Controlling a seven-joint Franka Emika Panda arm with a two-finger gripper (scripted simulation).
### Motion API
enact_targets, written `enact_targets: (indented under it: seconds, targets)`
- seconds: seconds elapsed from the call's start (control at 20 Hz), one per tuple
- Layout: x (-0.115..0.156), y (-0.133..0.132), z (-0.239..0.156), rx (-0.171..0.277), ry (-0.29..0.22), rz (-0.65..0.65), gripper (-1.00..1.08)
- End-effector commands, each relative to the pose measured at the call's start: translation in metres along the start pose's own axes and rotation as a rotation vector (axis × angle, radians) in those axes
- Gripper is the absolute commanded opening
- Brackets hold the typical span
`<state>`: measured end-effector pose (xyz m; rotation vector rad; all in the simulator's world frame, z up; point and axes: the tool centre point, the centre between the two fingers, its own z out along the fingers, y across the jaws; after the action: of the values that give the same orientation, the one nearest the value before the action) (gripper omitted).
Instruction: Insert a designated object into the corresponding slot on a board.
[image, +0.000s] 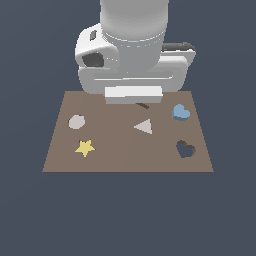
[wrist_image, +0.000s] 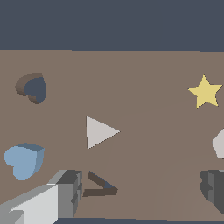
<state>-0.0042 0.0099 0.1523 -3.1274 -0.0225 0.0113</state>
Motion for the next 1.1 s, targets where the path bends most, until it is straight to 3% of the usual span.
enact_targets:
  seconds: [0.0, 0.55, 1.05]
  targets:
    - [0.0, 0.0, 0.0, 0.0, 0.0, 0.0, 1.0]
    - [0.007, -0.016, 0.009, -0.001, 0.0, -0.117, 1.0]
    - [0.016, -0.062, 0.035, -0.004, 0.0, -0.44, 1.0]
